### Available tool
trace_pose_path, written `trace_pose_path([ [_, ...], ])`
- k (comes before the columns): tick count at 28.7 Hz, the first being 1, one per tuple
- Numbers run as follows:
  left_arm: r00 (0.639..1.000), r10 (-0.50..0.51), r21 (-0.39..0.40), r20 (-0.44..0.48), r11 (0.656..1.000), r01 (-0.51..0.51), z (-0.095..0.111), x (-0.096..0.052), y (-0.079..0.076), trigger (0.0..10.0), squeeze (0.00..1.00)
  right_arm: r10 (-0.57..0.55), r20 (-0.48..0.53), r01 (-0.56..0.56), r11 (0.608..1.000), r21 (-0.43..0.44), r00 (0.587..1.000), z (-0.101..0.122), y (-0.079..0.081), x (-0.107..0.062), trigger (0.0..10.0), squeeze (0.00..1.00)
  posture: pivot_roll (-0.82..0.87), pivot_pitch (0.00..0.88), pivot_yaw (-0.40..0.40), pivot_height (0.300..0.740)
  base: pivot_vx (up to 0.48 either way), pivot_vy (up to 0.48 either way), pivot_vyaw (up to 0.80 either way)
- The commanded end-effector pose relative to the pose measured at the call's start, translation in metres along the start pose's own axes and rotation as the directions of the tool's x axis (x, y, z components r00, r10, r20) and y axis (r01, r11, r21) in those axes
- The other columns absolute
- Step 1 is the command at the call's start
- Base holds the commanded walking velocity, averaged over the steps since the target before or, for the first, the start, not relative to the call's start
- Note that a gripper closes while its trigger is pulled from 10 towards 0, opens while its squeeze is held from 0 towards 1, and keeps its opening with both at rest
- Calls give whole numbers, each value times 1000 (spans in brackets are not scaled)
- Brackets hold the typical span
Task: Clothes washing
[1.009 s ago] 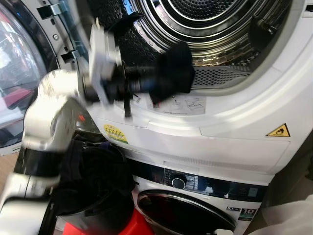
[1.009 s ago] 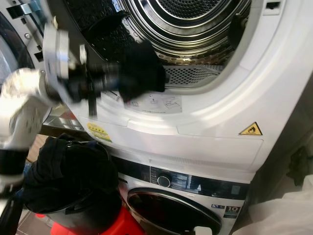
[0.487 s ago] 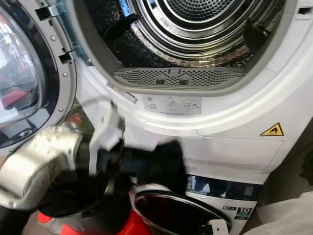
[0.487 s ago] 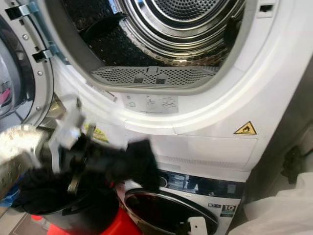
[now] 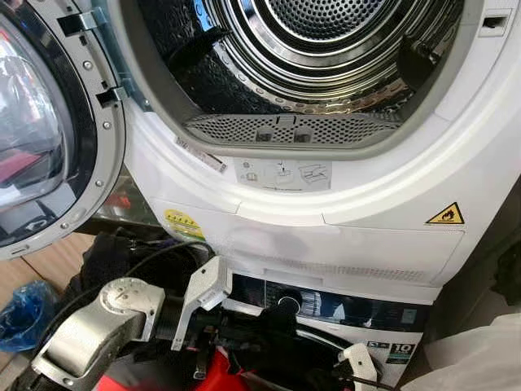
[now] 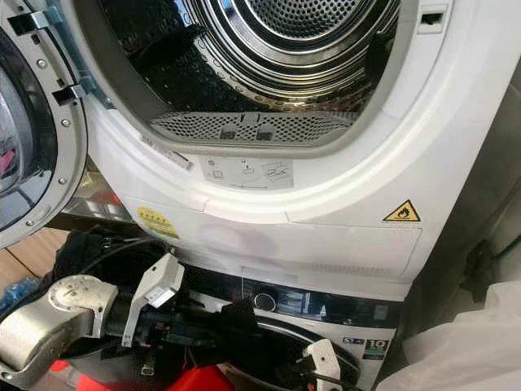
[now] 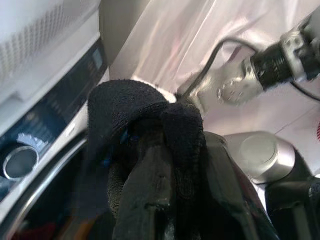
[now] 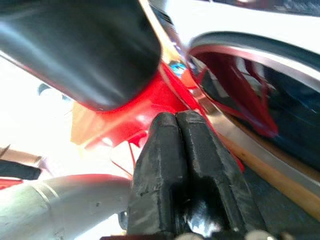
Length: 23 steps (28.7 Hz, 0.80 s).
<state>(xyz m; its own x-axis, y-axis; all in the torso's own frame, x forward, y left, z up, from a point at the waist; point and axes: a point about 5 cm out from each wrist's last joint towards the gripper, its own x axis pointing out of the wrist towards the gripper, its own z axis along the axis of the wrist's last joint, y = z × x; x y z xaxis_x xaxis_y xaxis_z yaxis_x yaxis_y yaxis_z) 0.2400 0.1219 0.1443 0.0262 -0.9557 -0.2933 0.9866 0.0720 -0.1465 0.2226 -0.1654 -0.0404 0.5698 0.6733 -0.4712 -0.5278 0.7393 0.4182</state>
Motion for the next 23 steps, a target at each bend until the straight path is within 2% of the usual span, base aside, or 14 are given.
trace_pose_path([
  [1,1000,14,10,-15,1000,-14,-3,-2,0,10000,0,32,55,-31,999,-23,998,17,0,4,10000,1000,-62,0,146,740,0,0,0],
  [8,1000,10,-10,-5,1000,-10,-7,-4,-3,10000,0,52,125,-51,999,-11,991,30,-5,-1,10000,1000,-53,0,147,740,0,0,0],
  [14,1000,25,-45,-13,999,-26,-15,-7,-3,10000,0,96,265,-111,993,44,960,47,-8,-6,10000,1000,-60,0,145,740,0,0,0],
  [17,999,28,-53,-19,998,-29,-17,-11,-3,10000,0,121,245,-131,991,26,962,45,-7,-6,10000,1000,-62,0,146,740,0,0,0],
  [19,999,43,-65,-31,997,-45,-20,-17,-3,10000,0,81,204,-84,996,5,976,40,-9,-8,10000,1000,-62,0,146,740,0,0,0],
  [23,996,62,-87,-67,994,-68,-28,-29,-6,10000,0,77,221,-83,996,18,972,41,-11,-9,10000,1000,-53,0,148,740,0,0,0],
])
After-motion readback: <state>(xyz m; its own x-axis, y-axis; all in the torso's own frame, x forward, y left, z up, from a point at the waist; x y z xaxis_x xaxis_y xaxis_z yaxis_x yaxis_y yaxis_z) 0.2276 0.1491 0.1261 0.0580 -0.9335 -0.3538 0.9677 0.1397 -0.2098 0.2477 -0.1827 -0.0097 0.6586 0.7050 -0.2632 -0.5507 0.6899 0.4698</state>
